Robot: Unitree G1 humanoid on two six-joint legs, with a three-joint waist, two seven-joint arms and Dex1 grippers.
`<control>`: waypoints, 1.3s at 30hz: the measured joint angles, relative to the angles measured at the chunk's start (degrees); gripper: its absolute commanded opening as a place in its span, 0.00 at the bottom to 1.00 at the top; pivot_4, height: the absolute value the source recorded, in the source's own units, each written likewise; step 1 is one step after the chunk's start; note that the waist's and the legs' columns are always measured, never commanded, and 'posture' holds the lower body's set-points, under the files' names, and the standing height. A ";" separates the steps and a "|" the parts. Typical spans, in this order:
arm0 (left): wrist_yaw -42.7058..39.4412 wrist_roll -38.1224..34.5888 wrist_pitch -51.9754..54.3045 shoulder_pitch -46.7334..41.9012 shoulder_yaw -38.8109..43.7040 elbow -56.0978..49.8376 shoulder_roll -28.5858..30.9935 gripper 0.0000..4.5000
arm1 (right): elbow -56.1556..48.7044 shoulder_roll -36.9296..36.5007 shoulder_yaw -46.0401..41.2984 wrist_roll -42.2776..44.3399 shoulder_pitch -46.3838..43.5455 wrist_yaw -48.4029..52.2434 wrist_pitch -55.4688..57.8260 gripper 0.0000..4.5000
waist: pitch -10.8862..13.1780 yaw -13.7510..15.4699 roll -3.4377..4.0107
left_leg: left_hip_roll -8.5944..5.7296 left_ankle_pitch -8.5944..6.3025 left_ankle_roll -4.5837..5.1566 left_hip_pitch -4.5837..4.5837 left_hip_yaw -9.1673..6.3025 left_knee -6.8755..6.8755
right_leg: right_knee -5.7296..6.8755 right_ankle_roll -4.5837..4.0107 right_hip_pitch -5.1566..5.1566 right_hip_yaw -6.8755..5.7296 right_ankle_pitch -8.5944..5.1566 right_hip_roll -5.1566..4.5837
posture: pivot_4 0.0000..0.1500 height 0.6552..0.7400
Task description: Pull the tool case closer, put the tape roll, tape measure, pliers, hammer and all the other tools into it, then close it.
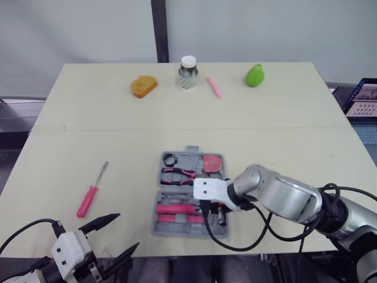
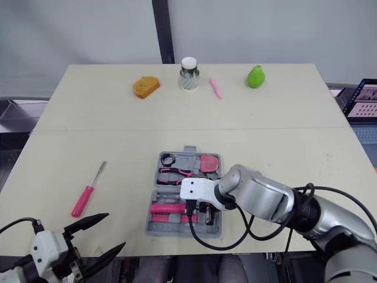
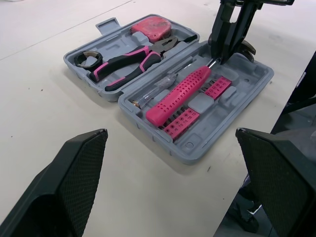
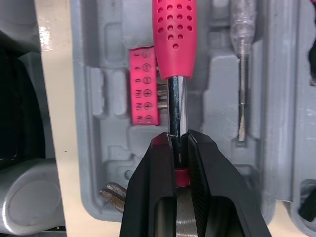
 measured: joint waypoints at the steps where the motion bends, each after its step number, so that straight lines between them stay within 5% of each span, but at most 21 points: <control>1: 0.07 0.00 0.04 0.00 0.00 -0.01 0.12 1.00 | 0.01 0.14 0.09 -0.21 0.00 -0.06 -0.01 0.02 | 0.00 0.00 0.00 | 0.00 0.00 0.00 0.00 0.00 0.00 | 0.00 0.00 0.00 0.00 0.00 0.00 | 1.00 1.00; 39: 2.13 0.21 0.33 -0.39 -1.60 -0.26 1.67 1.00 | 0.57 2.19 1.83 -4.00 1.07 -1.35 0.96 0.02 | 0.00 -0.03 0.00 | 0.00 0.00 -0.01 0.00 0.00 -0.02 | 0.00 0.00 -0.01 0.00 0.00 0.00 | 1.00 1.00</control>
